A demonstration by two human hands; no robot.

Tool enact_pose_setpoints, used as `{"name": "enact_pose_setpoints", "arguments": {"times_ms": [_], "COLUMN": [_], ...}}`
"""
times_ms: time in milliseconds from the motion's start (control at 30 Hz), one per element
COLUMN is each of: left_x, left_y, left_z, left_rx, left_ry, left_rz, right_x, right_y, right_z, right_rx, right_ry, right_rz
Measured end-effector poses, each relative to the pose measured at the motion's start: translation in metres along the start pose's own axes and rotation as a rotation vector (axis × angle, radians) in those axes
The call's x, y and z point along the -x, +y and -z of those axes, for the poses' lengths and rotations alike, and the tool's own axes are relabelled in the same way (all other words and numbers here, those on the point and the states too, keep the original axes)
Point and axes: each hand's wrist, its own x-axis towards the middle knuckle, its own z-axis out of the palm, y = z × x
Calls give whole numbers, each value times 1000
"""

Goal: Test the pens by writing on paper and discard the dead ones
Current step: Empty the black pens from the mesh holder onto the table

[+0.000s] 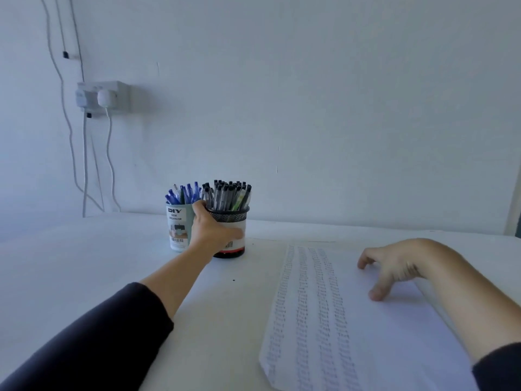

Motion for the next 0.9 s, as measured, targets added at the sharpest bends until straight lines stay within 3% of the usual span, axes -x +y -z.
{"name": "enact_pose_setpoints", "arguments": {"times_ms": [233,333,467,533,633,767,900], "left_x": [-9,-13,-10,-2,9,14,7], "left_y": [-18,-23,-19,-15,-14,-25,-32], "left_z": [35,47,58,62,64,65,70], "left_rx": [9,-27,-357,-611,-892,-1138,-1183], "left_ry": [80,98,78,51,-3,-17,57], "left_rz": [64,54,-150,-277,-406,-720,-976], "right_x": [9,11,-1,-5,-6,-17,-26], "right_y": [-24,-43,-81,-112,-159,-205,-227], "right_z": [0,1,7,10,7,-5,-11], "right_rx": [46,-55,-558,-636,-361,88,130], "right_ry": [9,57,318,487,674,707,659], "right_rz": [-38,5,255,406,535,460,387]}}
